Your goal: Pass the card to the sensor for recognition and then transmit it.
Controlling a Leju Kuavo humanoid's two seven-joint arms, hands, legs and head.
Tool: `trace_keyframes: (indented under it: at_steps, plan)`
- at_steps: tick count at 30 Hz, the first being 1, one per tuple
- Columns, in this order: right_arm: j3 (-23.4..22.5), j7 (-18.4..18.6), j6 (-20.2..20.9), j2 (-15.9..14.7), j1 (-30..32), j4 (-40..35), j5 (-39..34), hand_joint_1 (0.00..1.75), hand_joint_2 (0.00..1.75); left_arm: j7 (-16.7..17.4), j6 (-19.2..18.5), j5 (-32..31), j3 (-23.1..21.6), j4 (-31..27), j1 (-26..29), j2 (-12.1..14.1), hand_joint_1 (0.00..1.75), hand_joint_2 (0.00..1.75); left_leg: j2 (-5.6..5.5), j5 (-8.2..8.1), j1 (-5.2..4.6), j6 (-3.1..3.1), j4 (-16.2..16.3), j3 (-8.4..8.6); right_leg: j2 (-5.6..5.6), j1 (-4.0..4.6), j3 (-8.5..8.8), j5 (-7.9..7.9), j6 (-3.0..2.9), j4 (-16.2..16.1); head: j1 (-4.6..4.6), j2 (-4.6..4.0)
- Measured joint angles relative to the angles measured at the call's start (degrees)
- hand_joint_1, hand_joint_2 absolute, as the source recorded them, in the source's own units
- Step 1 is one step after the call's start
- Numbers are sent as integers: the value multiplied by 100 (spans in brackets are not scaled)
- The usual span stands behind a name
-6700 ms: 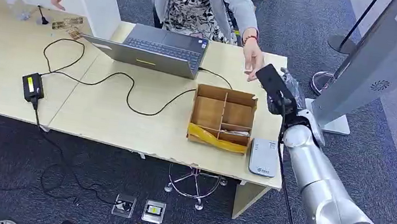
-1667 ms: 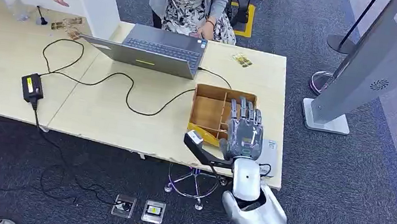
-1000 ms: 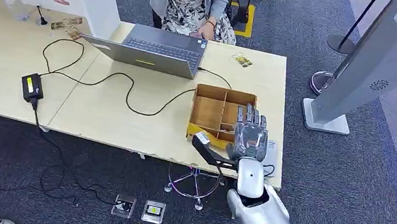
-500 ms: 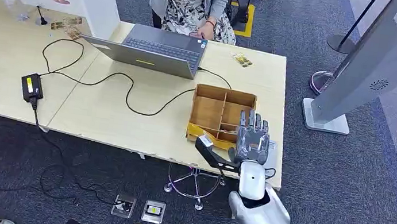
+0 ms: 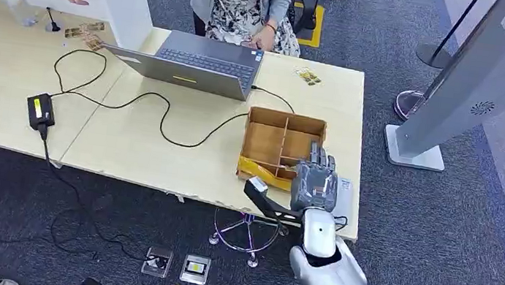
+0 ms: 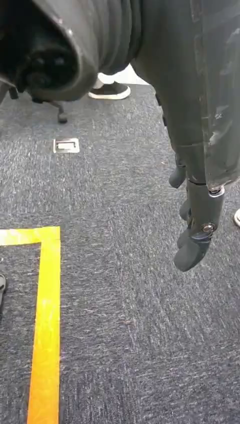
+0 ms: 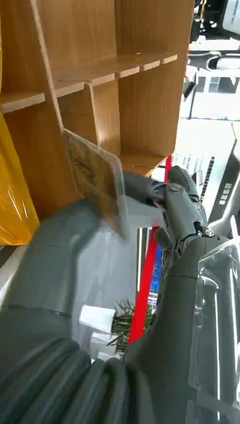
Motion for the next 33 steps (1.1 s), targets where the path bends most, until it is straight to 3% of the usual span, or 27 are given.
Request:
trace_keyframes:
  at_steps: [1,2,3,4,17,18,33]
  plan:
    - [-2,-13,-11,7,-4,4,-11,0,175,0,0,-2,0,0,-1,0,0,0,0,0,0,0,0,1,0,0,1,0,0,0,0,0]
    - [-2,-44,-11,13,-1,13,-15,0,0,0,0,-4,0,0,-2,0,0,0,0,0,0,0,0,1,0,0,0,0,0,0,2,0]
    - [-4,-44,-11,15,0,24,-15,0,0,0,0,-6,0,0,-2,0,0,0,0,0,0,0,0,0,0,0,0,0,0,0,0,0]
    - [-7,-17,-13,20,0,35,-15,0,175,0,0,-18,0,0,-2,0,0,0,0,0,0,0,0,1,0,0,0,0,0,0,0,0]
    - [-94,28,-96,105,-3,171,2,0,175,42,-2,-55,0,0,-24,-9,0,0,0,0,0,0,0,1,0,0,0,0,0,0,0,0]
    - [-96,28,-103,109,-3,179,2,175,175,42,-2,-55,0,0,-24,-13,0,0,0,0,0,0,0,0,0,0,0,0,0,0,2,0]
    - [-142,-153,-267,157,-33,269,-162,175,175,46,-9,-116,0,0,-28,-44,0,0,0,0,0,0,0,2,0,0,1,0,0,0,0,0]
